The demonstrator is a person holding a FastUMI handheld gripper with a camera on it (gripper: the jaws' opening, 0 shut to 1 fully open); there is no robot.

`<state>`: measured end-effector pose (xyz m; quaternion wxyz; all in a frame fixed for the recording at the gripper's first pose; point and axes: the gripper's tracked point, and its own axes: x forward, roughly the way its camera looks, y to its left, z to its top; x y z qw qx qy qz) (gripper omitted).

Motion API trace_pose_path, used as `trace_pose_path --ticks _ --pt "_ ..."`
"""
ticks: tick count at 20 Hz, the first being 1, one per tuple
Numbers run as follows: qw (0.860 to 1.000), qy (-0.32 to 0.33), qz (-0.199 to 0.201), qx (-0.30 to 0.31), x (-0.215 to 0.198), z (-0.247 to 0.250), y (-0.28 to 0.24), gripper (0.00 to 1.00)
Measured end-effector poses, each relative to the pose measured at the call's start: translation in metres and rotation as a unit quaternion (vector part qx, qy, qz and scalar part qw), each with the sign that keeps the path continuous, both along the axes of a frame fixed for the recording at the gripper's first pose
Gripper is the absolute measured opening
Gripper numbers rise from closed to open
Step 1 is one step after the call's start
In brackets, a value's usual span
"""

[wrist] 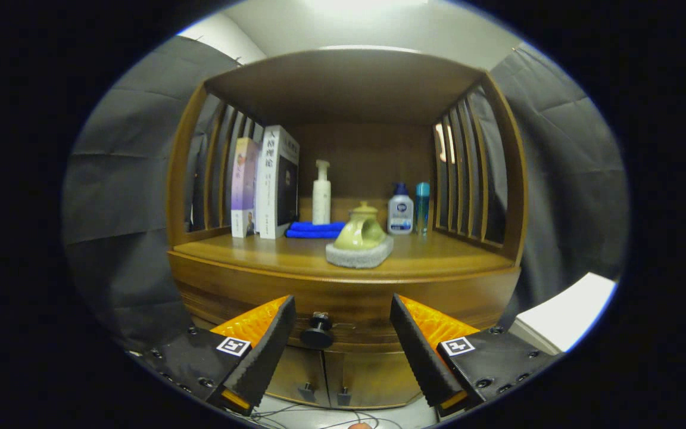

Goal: Pull open the drawer, take out the items inside it, and place them on the countertop above the cabinet.

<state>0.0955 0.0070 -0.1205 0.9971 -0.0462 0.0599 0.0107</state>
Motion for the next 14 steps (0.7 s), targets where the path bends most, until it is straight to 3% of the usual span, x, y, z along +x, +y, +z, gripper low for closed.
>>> trace_pose_path --ticks 6,14 --pt "0.997 -0.062 0.035 -0.004 -0.064 0.074 0.003 1.00" --pt "0.997 -0.072 0.011 0.000 -0.116 0.098 -0.034 1.00"
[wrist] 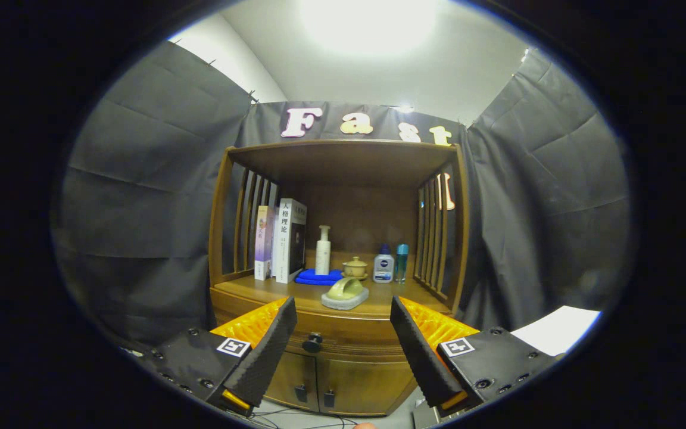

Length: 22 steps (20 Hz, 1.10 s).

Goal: Pull open the drawer, take out the items inside it, and place them on the countertop above the cabinet.

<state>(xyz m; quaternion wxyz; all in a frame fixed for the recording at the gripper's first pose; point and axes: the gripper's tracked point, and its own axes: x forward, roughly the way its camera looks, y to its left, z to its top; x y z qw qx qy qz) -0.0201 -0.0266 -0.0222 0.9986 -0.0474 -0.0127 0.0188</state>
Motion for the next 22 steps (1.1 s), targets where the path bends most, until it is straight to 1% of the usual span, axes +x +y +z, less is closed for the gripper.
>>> trace_pose_path --ticks 4,7,12,22 --pt "1.000 0.009 -0.005 0.017 -0.017 -0.005 -0.008 1.00" --pt "1.000 -0.005 -0.014 0.009 -0.025 -0.002 -0.014 1.00" --pt "0.999 -0.015 -0.018 0.025 -0.023 0.005 -0.014 1.00" --pt "1.000 0.011 -0.005 0.021 -0.020 -0.010 -0.002 1.00"
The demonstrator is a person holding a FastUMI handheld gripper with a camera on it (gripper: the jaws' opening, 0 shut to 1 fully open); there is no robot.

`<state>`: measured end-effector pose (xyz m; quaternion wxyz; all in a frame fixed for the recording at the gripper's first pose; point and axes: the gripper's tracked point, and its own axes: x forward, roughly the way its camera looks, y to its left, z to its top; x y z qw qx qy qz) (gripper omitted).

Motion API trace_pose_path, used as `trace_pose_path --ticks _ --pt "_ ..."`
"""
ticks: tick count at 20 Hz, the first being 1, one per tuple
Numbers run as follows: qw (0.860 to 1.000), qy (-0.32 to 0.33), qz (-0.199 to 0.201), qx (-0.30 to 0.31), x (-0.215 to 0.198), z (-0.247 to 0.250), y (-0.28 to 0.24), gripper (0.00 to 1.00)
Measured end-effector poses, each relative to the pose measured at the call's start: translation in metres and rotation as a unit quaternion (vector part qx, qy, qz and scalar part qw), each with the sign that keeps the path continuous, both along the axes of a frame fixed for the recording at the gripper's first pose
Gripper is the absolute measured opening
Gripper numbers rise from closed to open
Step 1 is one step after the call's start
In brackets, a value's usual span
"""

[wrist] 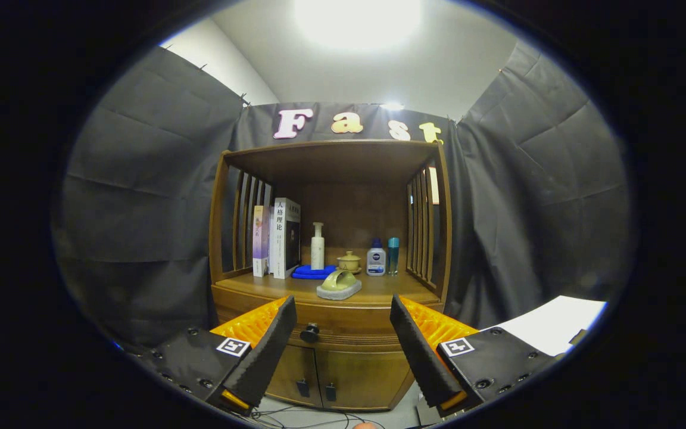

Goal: Pull open the drawer, take out the items inside it, and place them on the countertop above the cabinet.

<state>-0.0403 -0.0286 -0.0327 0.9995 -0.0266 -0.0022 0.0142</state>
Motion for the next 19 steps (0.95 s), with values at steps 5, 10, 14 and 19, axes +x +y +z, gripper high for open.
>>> trace_pose_path --ticks 5,10,14,19 --pt "1.000 0.000 0.003 0.007 0.001 0.001 0.003 1.00" --pt "1.000 0.007 0.006 0.004 0.001 -0.004 0.006 1.00" --pt "1.000 0.010 0.010 0.002 0.001 -0.005 0.009 1.00" --pt "1.000 -0.005 0.010 0.013 0.001 0.005 0.007 1.00"
